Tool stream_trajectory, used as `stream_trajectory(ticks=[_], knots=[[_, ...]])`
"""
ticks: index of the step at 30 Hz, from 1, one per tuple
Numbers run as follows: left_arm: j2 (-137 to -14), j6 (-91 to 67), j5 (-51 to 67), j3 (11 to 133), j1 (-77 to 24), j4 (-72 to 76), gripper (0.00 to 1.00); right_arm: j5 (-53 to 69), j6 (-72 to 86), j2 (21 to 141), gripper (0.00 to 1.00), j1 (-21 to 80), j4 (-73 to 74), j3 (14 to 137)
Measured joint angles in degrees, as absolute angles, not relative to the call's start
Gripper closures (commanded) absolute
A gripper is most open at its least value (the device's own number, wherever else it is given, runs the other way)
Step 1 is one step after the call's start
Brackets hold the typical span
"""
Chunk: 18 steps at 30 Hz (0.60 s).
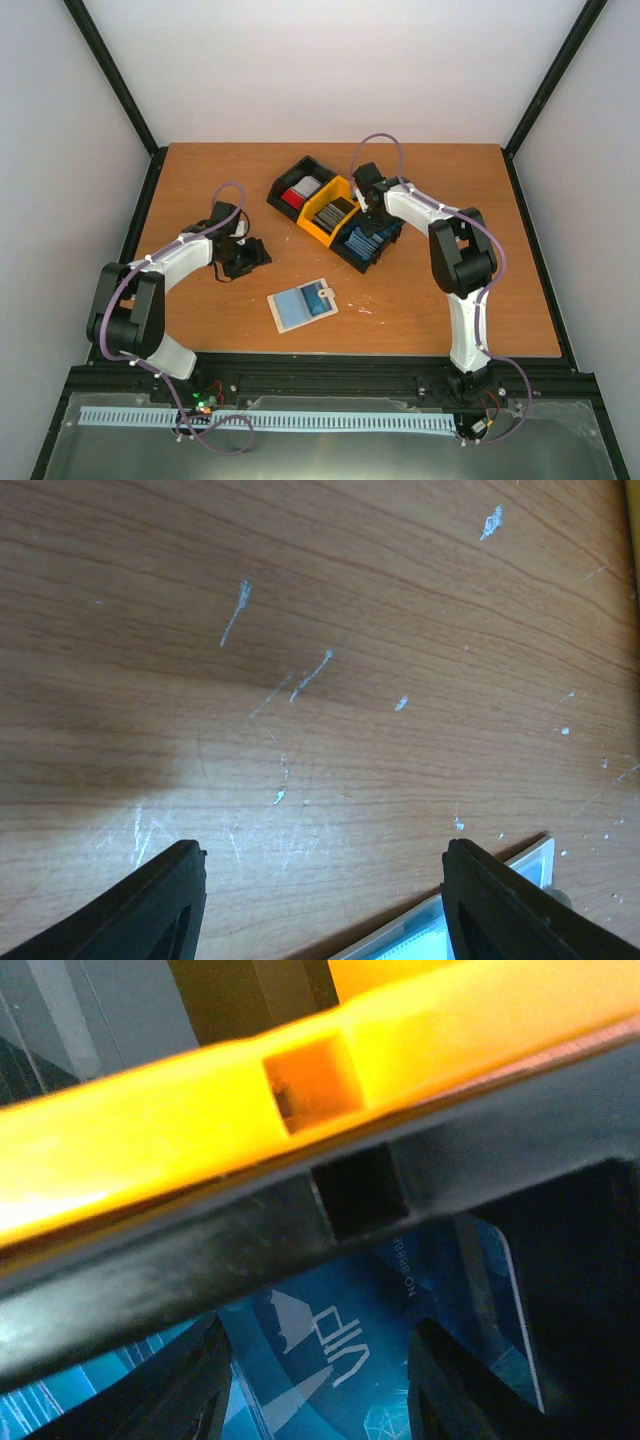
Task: Put the credit cards into the card holder
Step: Pick up the credit card from the storage box.
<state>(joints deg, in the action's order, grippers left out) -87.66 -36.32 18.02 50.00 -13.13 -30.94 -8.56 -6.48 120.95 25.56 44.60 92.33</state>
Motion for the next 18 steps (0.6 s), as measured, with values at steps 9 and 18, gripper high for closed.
stream_trajectory(ticks=[9,18], knots=[[-87.81,-36.32,18.04,50.00,-13.13,-30.87,0.34,-2.52,-6.13,120.95,0.52,23.05,46.98,93.30],[-88.29,-36.32,18.04,50.00,-13.13,-30.85,0.34,-0.12,-6.13,120.95,0.54,22.11,47.48,93.56]])
